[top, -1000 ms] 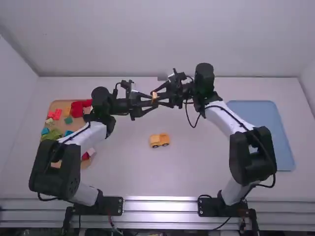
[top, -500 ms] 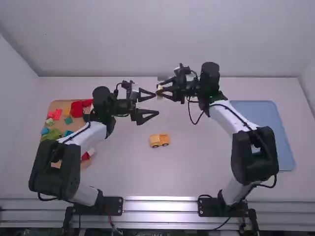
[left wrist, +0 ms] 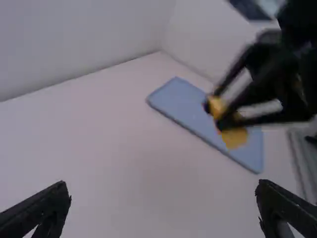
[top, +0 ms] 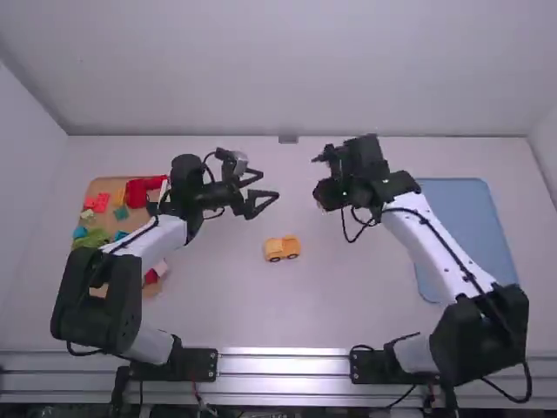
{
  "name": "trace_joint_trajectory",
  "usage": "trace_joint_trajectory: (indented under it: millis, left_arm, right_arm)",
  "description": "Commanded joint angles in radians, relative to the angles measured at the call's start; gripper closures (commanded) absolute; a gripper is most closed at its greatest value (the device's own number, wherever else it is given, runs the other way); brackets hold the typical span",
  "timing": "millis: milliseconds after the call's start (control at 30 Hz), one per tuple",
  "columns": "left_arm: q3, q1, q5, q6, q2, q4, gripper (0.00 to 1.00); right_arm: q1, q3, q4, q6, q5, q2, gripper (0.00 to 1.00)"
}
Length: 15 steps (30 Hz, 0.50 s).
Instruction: Assemble lego blocks to make yellow taxi
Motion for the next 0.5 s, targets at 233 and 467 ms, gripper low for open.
trace_joint_trajectory:
  millis: [233, 467]
  left_arm:
    - [0.001, -0.001, -0.033, 0.029, -0.006, -0.009, 0.01]
    - [0.001, -0.001, -0.045, 0.097, -0.006, -0.062, 0.01]
  right_arm:
    - [0.036, 0.01, -0.117, 0.219, 0.184, 0.279, 0.89]
    - [-0.005, 0.01, -0.033, 0.376, 0.146, 0.415, 0.96]
